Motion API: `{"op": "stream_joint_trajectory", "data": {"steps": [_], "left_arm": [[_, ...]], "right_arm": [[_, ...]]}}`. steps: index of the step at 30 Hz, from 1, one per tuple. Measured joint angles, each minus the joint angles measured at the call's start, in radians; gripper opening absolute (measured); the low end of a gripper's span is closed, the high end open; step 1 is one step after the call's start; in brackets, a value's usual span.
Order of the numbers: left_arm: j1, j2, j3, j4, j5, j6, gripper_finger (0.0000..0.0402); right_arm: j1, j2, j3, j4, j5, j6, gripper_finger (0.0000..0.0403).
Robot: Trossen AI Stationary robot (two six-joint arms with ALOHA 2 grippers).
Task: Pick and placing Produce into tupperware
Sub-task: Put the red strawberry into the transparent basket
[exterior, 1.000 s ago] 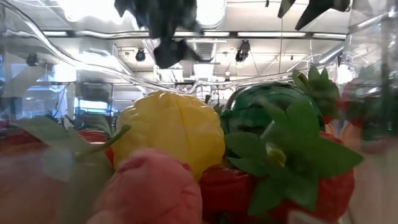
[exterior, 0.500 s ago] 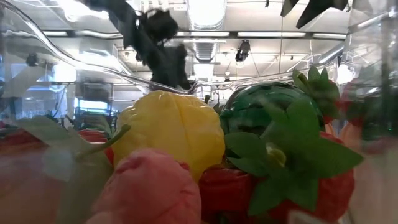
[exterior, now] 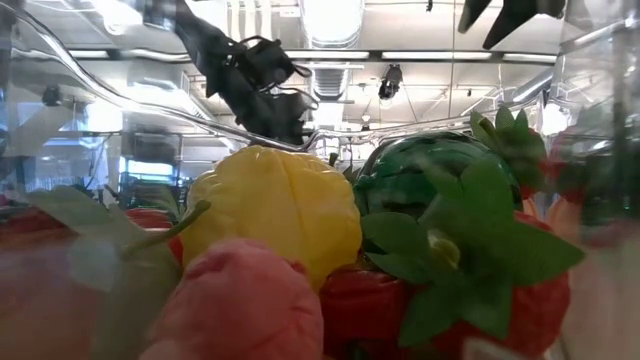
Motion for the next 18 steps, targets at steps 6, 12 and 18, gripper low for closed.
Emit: {"op": "stream_joint_trajectory", "data": {"steps": [6,12,18], "left_arm": [[0.000,0.004,-0.002,-0.010,-0.001,-0.002,0.0245],[0.000,0.004,-0.004,-0.011,-0.001,-0.003,0.0245],[0.000,0.004,-0.004,-0.010,-0.001,-0.008,0.0245]], "right_arm": [[-0.001,0.001,-0.001,0.007,0.005,0.069,0.0249],[-0.048,0.002,-0.018,0.042,0.078,0.146,0.0249],[-0.207,0.002,-0.048,0.057,-0.115,0.143,0.0249]]}}
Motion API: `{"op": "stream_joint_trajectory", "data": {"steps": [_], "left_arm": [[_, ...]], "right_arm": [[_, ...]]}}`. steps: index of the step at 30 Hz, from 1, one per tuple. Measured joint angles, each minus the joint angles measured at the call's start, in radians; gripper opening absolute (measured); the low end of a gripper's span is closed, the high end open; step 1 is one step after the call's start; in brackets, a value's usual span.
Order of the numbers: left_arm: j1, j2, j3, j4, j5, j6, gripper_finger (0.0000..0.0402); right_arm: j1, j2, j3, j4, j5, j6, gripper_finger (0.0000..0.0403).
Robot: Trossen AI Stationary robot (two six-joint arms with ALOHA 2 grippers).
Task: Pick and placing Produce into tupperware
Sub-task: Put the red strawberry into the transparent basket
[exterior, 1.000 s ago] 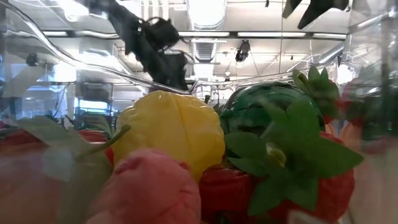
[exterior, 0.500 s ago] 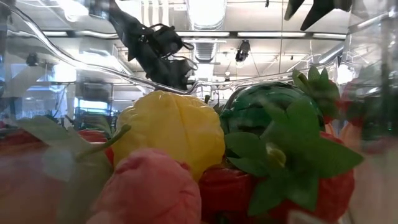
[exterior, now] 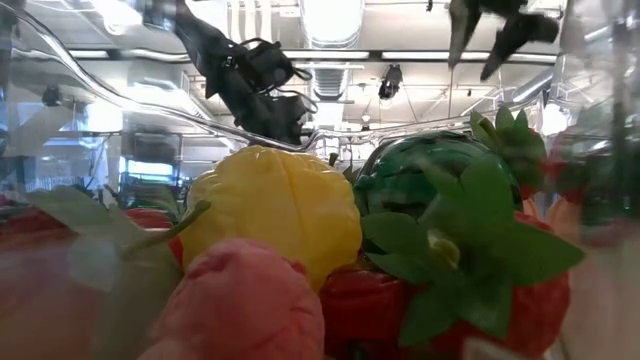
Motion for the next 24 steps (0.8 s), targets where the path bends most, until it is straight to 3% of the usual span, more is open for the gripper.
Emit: {"op": "stream_joint_trajectory", "data": {"steps": [5,11,17,24], "left_arm": [[0.000,0.000,0.000,0.000,0.000,-0.001,0.0245],[0.000,-0.001,0.000,-0.010,0.000,-0.003,0.0245],[0.001,-0.001,-0.001,-0.093,-0.003,-0.002,0.0245],[0.002,-0.002,-0.025,-0.133,-0.068,-0.001,0.0245]], "right_arm": [[-0.168,0.000,-0.095,0.197,-0.193,-0.283,0.0249],[-0.278,0.001,-0.170,0.496,-0.378,-0.561,0.0249],[-0.354,0.019,-0.229,0.628,-0.397,-0.636,0.0249],[-0.412,0.148,-0.264,0.655,-0.486,-0.616,0.0249]]}}
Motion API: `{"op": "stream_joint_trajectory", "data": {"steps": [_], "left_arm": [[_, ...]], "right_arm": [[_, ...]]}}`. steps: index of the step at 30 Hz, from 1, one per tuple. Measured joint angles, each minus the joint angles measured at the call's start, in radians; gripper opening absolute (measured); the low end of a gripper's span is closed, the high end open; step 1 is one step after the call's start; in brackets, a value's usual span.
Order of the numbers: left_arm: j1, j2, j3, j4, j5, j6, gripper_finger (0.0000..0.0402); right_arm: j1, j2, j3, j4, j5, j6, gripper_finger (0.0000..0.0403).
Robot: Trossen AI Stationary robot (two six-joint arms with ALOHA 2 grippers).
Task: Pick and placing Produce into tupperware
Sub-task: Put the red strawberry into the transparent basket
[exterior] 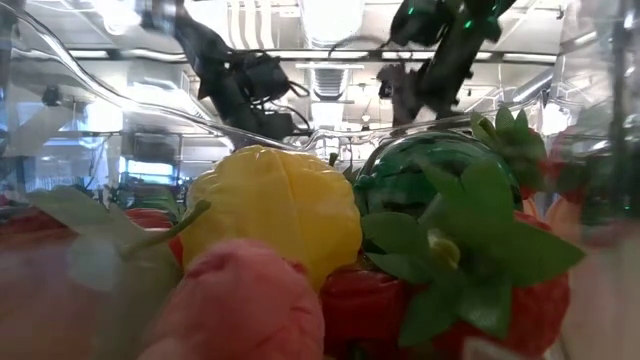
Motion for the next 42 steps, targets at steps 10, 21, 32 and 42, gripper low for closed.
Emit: {"op": "stream_joint_trajectory", "data": {"steps": [10,21,32,42], "left_arm": [[0.000,0.000,-0.050,-0.021,0.000,0.000,0.0245],[0.000,0.000,-0.050,-0.059,0.001,0.000,0.0245],[0.000,0.000,-0.050,-0.060,0.001,0.003,0.0245],[0.004,0.000,-0.107,-0.111,-0.049,0.026,0.0245]], "right_arm": [[-0.002,0.244,0.088,-0.003,-0.047,-0.068,0.0249],[-0.003,0.407,0.176,-0.011,-0.094,-0.127,0.0249],[-0.003,0.405,0.201,-0.002,-0.079,-0.132,0.0249],[0.014,0.450,0.197,0.031,-0.079,-0.188,0.0249]]}}
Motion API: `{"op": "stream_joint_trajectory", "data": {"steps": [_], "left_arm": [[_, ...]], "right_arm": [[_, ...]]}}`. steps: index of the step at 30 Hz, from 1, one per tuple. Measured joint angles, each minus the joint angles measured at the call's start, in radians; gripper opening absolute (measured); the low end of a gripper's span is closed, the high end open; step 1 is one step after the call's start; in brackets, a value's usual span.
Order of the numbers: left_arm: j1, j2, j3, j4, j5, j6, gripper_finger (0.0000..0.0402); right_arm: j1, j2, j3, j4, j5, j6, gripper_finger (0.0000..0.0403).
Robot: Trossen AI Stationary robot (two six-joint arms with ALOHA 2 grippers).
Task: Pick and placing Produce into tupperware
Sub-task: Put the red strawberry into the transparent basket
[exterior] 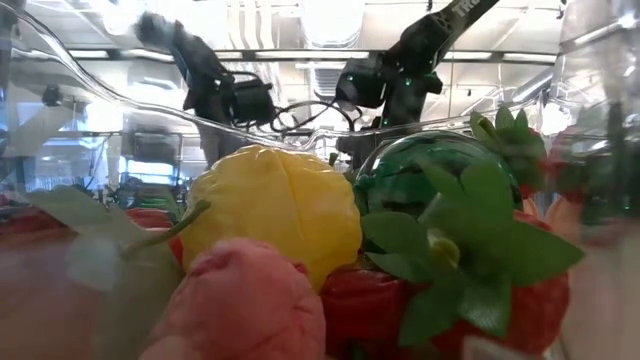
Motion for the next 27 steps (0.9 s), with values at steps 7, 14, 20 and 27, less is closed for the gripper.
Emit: {"op": "stream_joint_trajectory", "data": {"steps": [7,14,20,27], "left_arm": [[0.000,0.000,-0.075,0.003,-0.005,-0.066,0.0245],[0.000,-0.003,-0.081,0.006,-0.004,-0.079,0.0245],[0.000,-0.003,-0.073,0.002,0.000,-0.080,0.0245],[0.000,-0.004,-0.073,0.003,0.000,-0.080,0.0245]], "right_arm": [[-0.001,0.006,0.000,0.016,0.001,-0.004,0.0249],[-0.001,0.007,-0.010,0.051,0.041,-0.062,0.0249],[-0.008,0.008,-0.010,0.068,0.052,-0.051,0.0249],[-0.010,0.052,-0.013,0.071,0.047,-0.051,0.0249]]}}
